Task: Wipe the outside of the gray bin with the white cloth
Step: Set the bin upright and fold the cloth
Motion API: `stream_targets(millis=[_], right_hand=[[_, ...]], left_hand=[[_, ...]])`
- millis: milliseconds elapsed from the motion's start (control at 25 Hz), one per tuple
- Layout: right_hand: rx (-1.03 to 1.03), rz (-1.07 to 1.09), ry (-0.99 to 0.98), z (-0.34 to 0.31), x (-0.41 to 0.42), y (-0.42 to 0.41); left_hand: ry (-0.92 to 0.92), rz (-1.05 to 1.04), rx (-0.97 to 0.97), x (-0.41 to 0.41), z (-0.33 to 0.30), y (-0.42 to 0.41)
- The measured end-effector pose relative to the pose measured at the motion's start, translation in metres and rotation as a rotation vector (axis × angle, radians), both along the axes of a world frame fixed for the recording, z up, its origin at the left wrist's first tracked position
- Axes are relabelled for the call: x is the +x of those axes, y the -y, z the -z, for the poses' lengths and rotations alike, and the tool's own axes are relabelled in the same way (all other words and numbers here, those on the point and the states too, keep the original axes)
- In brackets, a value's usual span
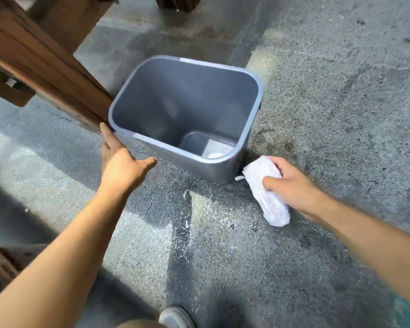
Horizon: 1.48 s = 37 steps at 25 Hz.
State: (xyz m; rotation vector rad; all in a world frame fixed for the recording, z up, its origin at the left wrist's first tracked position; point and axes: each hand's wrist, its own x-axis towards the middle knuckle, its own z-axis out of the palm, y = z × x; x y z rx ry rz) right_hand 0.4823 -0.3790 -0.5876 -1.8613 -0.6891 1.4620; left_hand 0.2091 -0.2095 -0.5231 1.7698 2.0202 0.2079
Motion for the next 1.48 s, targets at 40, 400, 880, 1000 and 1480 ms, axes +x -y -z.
stream_targets(millis=[40,400,880,1000,1480], right_hand=[[-0.029,0.048,-0.083,-0.006,-0.006,0.010],[-0.231,0.522,-0.855,-0.156,-0.067,0.102],[-0.446,0.557,-0.786,-0.388,-0.144,0.175],[-0.514,0.416,-0.720,-0.424,-0.160,0.169],[-0.226,0.371,-0.448,-0.618,-0.176,0.104]], left_hand=[[0.031,-0.072,-0.102,-0.003,0.004,0.015],[0.693,-0.261,-1.047,0.055,-0.119,0.188],[0.871,-0.339,-1.167,-0.019,-0.349,0.280],[0.946,-0.333,-1.114,-0.027,-0.395,0.281],[1.045,-0.268,-0.840,-0.042,-0.551,0.200]])
